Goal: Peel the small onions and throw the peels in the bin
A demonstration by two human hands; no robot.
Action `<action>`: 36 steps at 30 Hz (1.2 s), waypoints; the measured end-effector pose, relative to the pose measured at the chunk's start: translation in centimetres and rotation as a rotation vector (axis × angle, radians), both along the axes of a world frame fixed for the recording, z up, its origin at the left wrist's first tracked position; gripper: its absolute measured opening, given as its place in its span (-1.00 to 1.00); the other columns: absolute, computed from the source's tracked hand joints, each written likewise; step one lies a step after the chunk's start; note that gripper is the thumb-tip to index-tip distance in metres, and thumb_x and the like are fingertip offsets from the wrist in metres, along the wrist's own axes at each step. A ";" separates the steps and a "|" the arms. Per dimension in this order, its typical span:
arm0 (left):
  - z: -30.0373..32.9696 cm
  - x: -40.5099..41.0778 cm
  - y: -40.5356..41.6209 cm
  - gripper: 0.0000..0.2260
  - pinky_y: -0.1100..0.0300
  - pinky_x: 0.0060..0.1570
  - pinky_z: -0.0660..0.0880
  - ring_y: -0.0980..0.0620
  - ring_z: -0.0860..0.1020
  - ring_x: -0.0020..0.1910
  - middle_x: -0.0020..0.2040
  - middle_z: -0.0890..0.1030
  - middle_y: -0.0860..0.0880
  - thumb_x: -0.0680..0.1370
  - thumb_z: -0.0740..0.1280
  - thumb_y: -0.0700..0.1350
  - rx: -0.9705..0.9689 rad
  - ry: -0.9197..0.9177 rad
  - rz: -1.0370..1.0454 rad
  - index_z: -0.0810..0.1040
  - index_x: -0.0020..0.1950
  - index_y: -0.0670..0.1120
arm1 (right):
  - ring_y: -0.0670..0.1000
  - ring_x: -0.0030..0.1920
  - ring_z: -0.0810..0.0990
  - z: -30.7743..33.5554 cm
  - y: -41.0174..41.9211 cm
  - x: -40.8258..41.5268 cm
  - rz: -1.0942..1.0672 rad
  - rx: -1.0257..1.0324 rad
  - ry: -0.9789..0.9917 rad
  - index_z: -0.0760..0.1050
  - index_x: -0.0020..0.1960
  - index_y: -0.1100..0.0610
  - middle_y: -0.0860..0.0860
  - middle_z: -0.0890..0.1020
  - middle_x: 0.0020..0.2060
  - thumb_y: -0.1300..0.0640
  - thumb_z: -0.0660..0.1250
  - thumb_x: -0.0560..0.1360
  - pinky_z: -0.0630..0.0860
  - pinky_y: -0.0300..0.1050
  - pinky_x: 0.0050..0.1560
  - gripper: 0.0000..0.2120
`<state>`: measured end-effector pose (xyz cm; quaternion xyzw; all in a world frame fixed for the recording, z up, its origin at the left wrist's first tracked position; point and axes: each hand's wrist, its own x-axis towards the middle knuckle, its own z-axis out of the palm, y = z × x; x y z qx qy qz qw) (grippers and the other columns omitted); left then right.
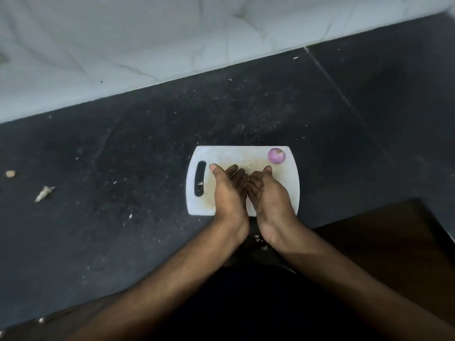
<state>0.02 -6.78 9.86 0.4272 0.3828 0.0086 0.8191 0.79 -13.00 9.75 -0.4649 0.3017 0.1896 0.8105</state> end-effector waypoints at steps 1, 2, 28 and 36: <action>-0.1 0.4 0.3 -0.38 0.06 0.38 0.42 -0.02 0.59 0.26 0.25 0.63 -0.13 0.66 -0.01 0.31 0.004 0.008 -0.012 0.52 0.32 -0.15 | -0.04 0.12 0.68 -0.2 0.1 0.3 -0.010 -0.008 -0.007 0.59 0.06 0.15 0.05 0.72 0.03 -0.05 0.12 0.73 0.54 -0.25 0.07 -0.64; -0.2 0.7 0.6 -0.39 0.06 0.35 0.45 -0.02 0.60 0.25 0.23 0.64 -0.13 0.66 0.00 0.30 0.010 0.018 -0.026 0.53 0.31 -0.15 | -0.05 0.12 0.68 -0.3 0.3 0.5 -0.016 -0.022 -0.014 0.59 0.09 0.15 0.04 0.71 0.04 -0.04 0.12 0.74 0.54 -0.24 0.07 -0.65; -7.0 2.0 3.6 -0.12 -0.16 0.57 -0.07 -0.23 -0.14 0.62 0.64 -0.16 -0.25 0.50 0.34 0.31 1.186 0.480 -0.587 0.02 0.63 -0.08 | 0.09 0.38 0.46 -8.6 -4.9 7.1 0.913 -1.197 -0.981 0.25 0.61 0.09 0.07 0.52 0.39 0.17 0.39 0.59 0.37 -0.01 0.43 -0.36; -7.3 1.2 2.1 -0.09 -0.17 0.56 -0.09 -0.23 -0.21 0.62 0.63 -0.23 -0.27 0.51 0.33 0.31 1.192 0.458 -0.555 -0.05 0.64 -0.08 | 0.10 0.52 0.34 -9.5 -5.9 7.6 0.902 -1.127 -0.945 0.18 0.63 0.17 0.09 0.39 0.53 -0.01 0.44 0.56 0.26 -0.08 0.52 -0.24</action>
